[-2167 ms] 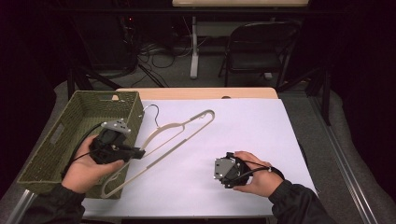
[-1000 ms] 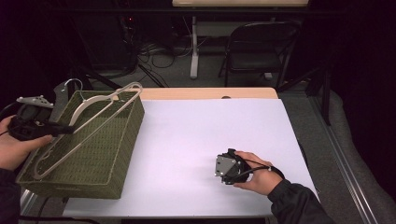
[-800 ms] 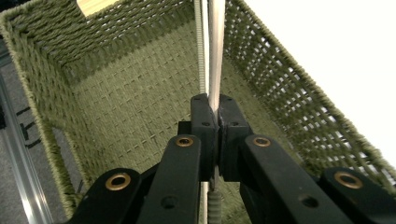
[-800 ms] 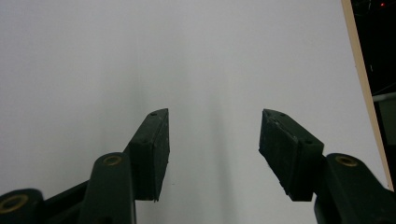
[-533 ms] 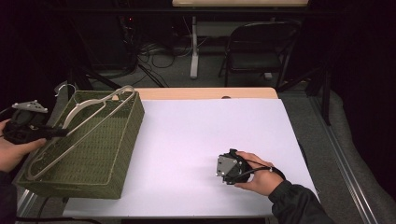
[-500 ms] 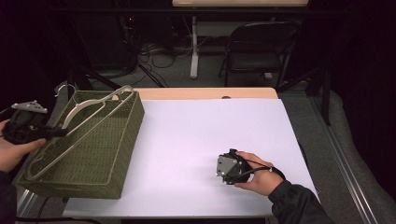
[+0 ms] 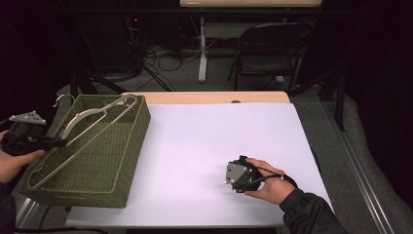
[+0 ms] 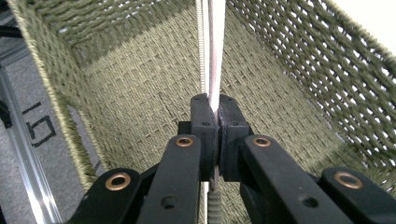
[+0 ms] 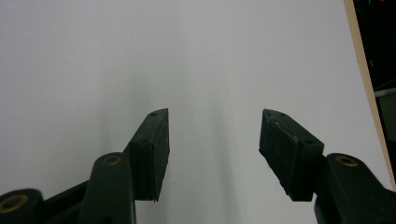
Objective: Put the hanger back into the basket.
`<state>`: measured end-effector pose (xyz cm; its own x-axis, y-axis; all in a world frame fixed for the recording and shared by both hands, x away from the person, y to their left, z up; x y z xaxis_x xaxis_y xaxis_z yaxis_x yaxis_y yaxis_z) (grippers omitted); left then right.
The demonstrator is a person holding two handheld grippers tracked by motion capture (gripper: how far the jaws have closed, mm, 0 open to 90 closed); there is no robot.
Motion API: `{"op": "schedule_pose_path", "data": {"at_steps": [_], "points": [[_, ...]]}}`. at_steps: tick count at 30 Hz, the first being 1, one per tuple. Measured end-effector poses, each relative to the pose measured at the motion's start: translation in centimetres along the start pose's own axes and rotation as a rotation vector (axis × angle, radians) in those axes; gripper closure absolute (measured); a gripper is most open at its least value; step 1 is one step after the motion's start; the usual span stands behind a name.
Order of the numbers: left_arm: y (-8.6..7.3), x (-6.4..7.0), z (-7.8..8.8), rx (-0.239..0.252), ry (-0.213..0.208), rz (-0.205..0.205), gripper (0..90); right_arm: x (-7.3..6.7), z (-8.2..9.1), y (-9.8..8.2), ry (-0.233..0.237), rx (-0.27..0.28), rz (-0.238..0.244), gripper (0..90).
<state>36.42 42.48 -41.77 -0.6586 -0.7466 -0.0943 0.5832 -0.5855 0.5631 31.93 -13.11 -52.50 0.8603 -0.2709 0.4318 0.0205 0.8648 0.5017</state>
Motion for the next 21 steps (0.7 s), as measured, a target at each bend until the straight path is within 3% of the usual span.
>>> {"op": "schedule_pose_path", "data": {"at_steps": [12, 16, 20, 21], "points": [[-1.7, 0.4, -4.0, -0.024, -0.046, 0.0, 87.5, -0.1, -0.2, 0.0, 0.002, 0.001, 0.008, 43.1], [-2.3, 0.5, -5.3, -0.049, -0.044, 0.009, 87.4, -0.1, -0.1, -0.1, 0.009, -0.003, 0.002, 43.1], [-3.1, 0.2, -6.0, -0.043, -0.046, 0.042, 87.2, -0.2, -0.2, -0.3, 0.007, 0.008, 0.001, 43.1], [-3.3, 0.0, -6.1, -0.048, -0.05, 0.081, 86.8, -0.2, -0.2, -0.3, 0.008, 0.007, 0.0, 43.1]]}}
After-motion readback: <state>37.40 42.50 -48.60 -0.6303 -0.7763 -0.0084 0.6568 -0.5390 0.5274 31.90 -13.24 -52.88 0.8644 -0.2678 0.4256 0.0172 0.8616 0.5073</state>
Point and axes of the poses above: each handheld gripper's, and its own axes: z roughly backward along the jaws, y roughly out of its top, x roughly to its right, the point moved 3 cm from there along -z, roughly forward along the jaws, and after that the axes turned 7 degrees about -z, right-handed, at the moved point
